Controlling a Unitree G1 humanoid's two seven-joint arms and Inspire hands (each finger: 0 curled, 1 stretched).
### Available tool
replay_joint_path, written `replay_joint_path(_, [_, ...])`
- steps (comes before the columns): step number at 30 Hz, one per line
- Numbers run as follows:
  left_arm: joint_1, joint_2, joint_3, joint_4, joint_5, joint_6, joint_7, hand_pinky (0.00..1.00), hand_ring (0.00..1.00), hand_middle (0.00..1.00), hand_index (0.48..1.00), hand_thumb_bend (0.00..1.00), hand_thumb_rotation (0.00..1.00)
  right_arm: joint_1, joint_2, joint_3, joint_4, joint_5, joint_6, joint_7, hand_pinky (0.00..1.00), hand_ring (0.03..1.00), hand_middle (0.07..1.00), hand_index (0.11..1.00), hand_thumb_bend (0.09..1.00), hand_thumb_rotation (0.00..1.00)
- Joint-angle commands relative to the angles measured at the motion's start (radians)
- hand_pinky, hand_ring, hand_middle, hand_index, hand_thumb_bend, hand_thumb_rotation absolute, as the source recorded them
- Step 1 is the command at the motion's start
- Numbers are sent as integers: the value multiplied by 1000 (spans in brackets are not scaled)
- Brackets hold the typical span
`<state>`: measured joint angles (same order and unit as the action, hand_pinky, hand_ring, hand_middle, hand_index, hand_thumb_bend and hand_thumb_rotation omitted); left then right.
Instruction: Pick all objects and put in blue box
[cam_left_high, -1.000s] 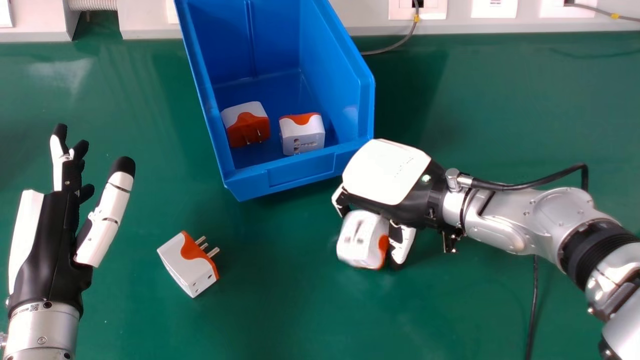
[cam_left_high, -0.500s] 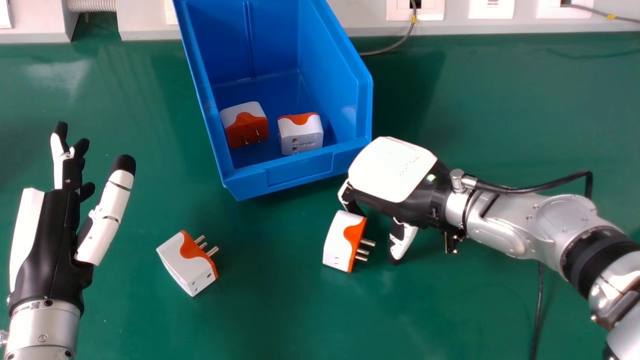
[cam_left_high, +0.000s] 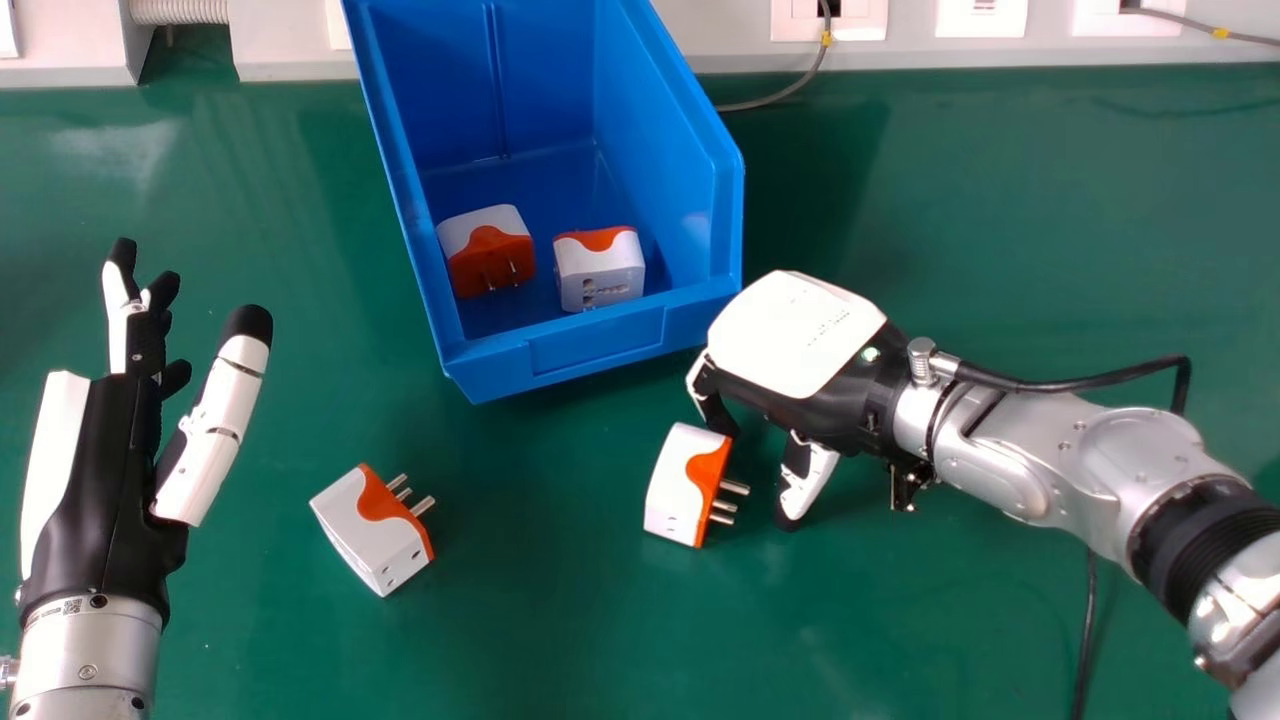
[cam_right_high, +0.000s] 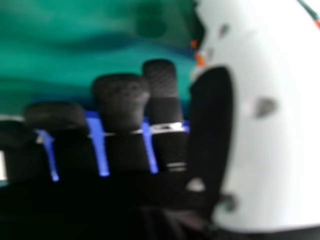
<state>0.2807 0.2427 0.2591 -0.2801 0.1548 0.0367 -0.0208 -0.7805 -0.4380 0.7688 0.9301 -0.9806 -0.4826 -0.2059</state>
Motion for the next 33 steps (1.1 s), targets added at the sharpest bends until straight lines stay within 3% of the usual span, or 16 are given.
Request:
replay_joint_path(1, [-7,-2,2,-17,-10,-6,2,925,987,986,986,449,867,34,-1,-14,-20,5,52,12,30,72,142,469,482,150])
replay_joint_path(5, [-13,-2,2,-10,-12,-7,2,925,988,986,987,449,867,69,-25,-44,-80,15,75,10,31,72,142,469,482,149])
replay_joint_path(11, [-18,4,-3,0,0,-14,4,926,988,986,986,448,867,150,-62,-94,-223,23,122,4,31,73,142,469,483,150])
replay_joint_path(15, [-20,7,-3,8,0,-22,4,926,987,986,986,448,867,193,-106,-109,-334,-9,136,-20,73,122,203,470,484,151])
replay_joint_path(18, [-24,10,-3,24,-1,-34,4,926,987,986,986,444,867,221,-134,-132,-400,-8,119,-22,212,265,344,477,488,152])
replay_joint_path(25, [-26,14,1,42,-3,-55,3,926,988,986,987,441,867,269,-188,-176,-530,-3,71,-19,318,383,455,484,493,151])
replay_joint_path(28, [-26,14,1,46,-1,-61,4,927,988,986,987,444,867,278,-199,-194,-555,6,51,-13,468,556,608,625,515,165])
replay_joint_path(33, [-27,16,1,55,1,-72,5,927,988,986,987,447,868,296,-218,-225,-610,13,35,22,604,710,751,760,539,174])
